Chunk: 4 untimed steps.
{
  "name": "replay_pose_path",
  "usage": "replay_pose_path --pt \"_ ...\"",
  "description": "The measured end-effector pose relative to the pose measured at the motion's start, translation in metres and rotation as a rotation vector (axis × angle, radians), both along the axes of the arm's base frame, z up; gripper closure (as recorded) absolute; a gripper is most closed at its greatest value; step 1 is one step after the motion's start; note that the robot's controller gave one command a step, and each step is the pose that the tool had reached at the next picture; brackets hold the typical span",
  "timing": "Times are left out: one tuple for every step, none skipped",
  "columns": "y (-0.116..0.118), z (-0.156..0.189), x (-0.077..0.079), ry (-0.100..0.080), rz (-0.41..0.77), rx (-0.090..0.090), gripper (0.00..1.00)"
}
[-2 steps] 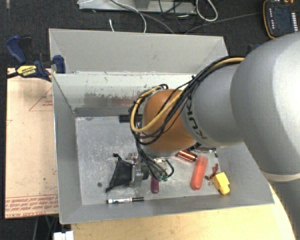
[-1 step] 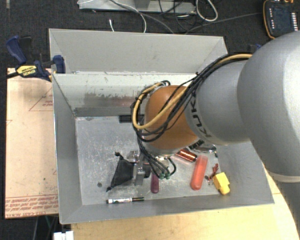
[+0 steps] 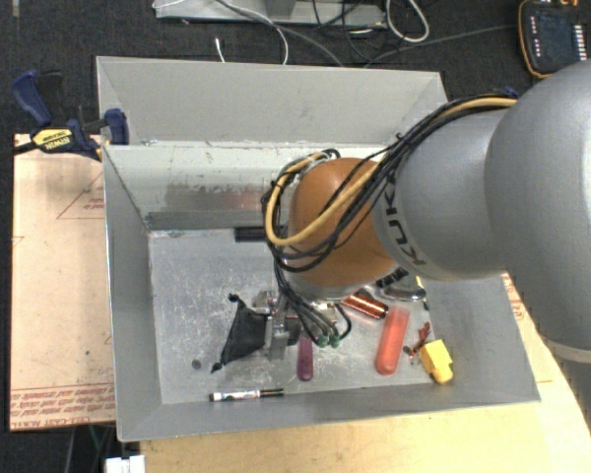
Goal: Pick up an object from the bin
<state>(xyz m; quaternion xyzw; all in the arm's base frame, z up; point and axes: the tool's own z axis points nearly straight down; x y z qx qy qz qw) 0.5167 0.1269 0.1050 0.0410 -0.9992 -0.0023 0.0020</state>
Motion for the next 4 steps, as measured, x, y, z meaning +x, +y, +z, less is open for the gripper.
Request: replay_pose_path --pt "0.0 0.015 0.001 -0.002 0.0 0.001 1.0" --pt "0.0 0.025 0.001 -0.004 -0.001 0.002 1.0" --pt "0.0 0.038 0.001 -0.002 -0.001 0.002 1.0" --pt "0.001 0.063 0.0 0.0 -0.002 0.001 1.0"
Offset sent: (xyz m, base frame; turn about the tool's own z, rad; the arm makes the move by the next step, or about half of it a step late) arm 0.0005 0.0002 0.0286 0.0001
